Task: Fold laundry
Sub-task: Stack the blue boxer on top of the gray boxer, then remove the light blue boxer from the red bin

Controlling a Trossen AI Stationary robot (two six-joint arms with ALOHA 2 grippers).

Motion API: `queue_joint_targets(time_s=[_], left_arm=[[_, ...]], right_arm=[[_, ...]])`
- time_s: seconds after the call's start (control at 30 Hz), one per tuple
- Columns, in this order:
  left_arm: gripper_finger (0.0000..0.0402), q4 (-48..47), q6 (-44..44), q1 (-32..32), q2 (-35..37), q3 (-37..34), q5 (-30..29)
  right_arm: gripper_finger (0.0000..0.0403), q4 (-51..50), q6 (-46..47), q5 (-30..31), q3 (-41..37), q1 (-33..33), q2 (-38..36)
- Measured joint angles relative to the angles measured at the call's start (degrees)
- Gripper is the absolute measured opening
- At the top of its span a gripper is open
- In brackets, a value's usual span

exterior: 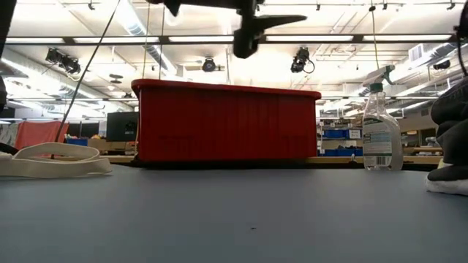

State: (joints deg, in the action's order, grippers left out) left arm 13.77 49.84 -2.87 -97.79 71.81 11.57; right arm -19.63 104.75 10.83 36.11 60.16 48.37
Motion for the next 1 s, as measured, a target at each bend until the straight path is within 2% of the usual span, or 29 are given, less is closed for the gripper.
queue_joint_targets(time_s=[0.13, 0.3, 0.53, 0.77, 0.9, 1.0], left_arm=[[0.0291, 0.17, 1.60, 0.00, -1.39, 0.26, -0.03], [0.0291, -0.05, 3.08, 0.00, -1.82, 0.31, -0.41], [0.0291, -0.28, 3.08, 1.26, -1.80, 0.31, -0.38], [0.0289, -1.74, 1.40, 4.63, -0.56, 0.81, 1.65], [0.0278, -10.42, -3.06, 7.58, 1.65, 4.45, 3.66], [0.0266, -21.62, -9.55, 10.14, 3.15, 10.05, 4.09]], right_arm=[[0.0033, -2.74, 4.69, 1.62, -3.33, 3.35, 1.78], [0.0103, -5.43, 7.58, 2.14, -4.89, 4.95, 1.42], [0.0166, -16.31, 7.37, -1.24, -0.31, 7.01, -2.94], [0.0182, -23.86, 5.89, -0.25, 5.41, 8.18, -6.82], [0.0181, -23.93, 2.50, 5.32, 7.38, 8.20, -9.44], [0.0181, -23.59, -0.03, 15.07, 7.91, 8.14, -11.42]])
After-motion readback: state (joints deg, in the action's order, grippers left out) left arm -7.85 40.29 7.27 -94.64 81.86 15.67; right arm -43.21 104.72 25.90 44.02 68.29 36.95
